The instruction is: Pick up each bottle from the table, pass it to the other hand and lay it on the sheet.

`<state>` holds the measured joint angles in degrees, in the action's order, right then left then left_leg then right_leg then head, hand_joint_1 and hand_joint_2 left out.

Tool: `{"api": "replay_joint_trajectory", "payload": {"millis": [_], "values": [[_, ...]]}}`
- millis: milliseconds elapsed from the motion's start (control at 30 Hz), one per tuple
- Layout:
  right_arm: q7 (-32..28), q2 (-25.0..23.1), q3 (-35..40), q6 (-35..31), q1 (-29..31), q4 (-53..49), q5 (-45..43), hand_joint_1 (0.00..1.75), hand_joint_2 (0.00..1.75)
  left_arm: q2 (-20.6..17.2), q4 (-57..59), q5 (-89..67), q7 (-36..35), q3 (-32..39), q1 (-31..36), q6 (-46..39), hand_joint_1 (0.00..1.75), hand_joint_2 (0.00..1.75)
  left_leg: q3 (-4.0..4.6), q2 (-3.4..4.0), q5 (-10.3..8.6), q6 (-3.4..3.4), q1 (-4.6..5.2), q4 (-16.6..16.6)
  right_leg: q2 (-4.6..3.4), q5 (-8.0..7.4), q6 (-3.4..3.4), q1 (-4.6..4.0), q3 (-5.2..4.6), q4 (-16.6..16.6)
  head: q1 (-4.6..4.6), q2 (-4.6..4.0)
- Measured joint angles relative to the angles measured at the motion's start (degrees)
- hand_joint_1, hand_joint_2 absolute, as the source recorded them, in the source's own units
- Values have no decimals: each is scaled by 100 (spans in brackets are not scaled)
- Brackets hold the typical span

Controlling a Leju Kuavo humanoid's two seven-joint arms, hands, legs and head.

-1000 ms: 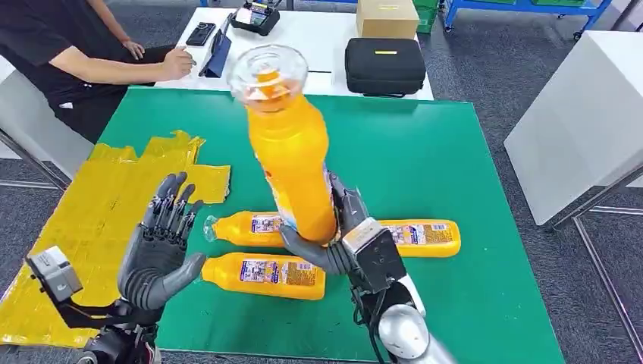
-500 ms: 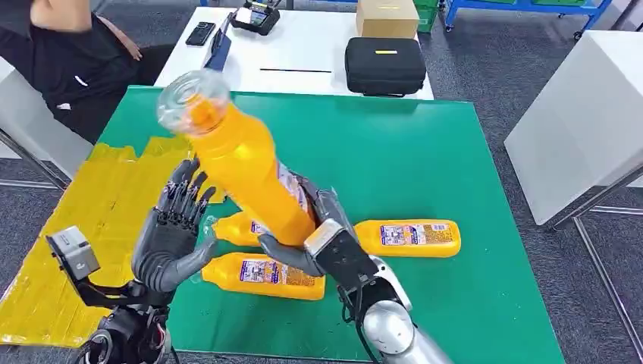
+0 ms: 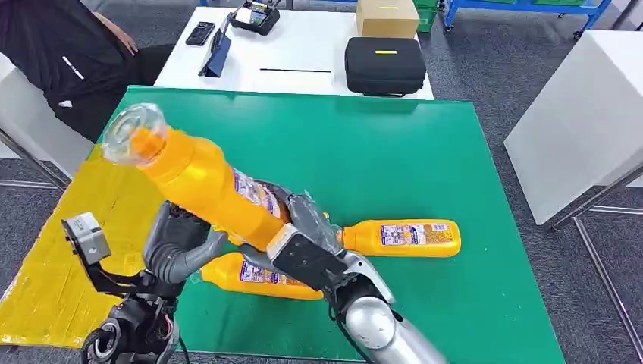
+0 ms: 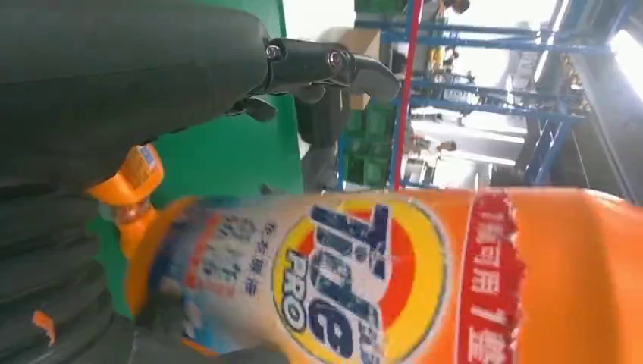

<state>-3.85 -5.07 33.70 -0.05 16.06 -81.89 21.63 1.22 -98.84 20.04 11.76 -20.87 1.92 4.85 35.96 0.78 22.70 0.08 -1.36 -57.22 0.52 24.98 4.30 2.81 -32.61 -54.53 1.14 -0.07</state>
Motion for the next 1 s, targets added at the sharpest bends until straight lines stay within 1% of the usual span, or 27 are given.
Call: {"api": "replay_joint_trajectory", "payload": {"millis": [133, 267, 633, 667, 700, 867, 900, 933, 1000], "values": [[-46, -16, 337, 184, 372, 492, 51, 175, 175, 18, 9, 112, -125, -258, 209, -190, 0, 175, 0, 1, -4, -2, 0, 0, -1, -10, -7, 0, -1, -1, 0, 0], [-43, -68, 552, 186, 651, 799, 90, 175, 175, 17, 26, 156, -178, -282, 299, -332, 0, 175, 0, 3, -5, -1, -1, 0, -1, -13, -9, -1, -5, -1, -2, 0], [5, -94, 711, 190, 884, 1063, 95, 175, 175, 9, 59, 156, -195, -269, 323, -393, 0, 175, 4, 3, -5, -2, 0, -1, -1, -13, -9, 0, -11, -1, 0, 0], [14, -94, 733, 190, 904, 1083, 90, 175, 175, 7, 59, 158, -195, -267, 315, -402, 49, 175, 4, 3, -5, -2, 0, -1, -1, -13, -9, 0, -11, -1, 0, 0], [16, -94, 753, 190, 920, 1107, 83, 175, 175, -9, 59, 160, -193, -264, 300, -411, 161, 175, 4, 3, -5, -2, -1, -1, -1, -13, -9, -1, -11, -1, 2, 0], [16, -94, 779, 193, 931, 1133, 81, 175, 175, -24, 57, 162, -182, -262, 276, -415, 161, 175, 4, 4, -5, -2, -1, -1, -2, -13, -9, -1, -11, -1, 0, 0], [16, -94, 779, 193, 931, 1133, 81, 175, 175, -24, 57, 162, -182, -262, 276, -415, 171, 175, 4, 4, -5, -2, -1, -1, -2, -13, -9, -1, -11, -1, 0, 0], [16, -94, 779, 193, 931, 1133, 81, 175, 175, -24, 57, 162, -182, -262, 274, -415, 175, 175, 4, 4, -5, -2, -1, -1, -2, -13, -9, -1, -11, -1, 0, 0], [11, -94, 827, 193, 938, 1181, 66, 175, 175, -46, 57, 164, -140, -258, 210, -417, 175, 175, 4, 4, -5, -2, -1, -1, -2, -12, -9, 0, -13, -1, 0, 0]]}}
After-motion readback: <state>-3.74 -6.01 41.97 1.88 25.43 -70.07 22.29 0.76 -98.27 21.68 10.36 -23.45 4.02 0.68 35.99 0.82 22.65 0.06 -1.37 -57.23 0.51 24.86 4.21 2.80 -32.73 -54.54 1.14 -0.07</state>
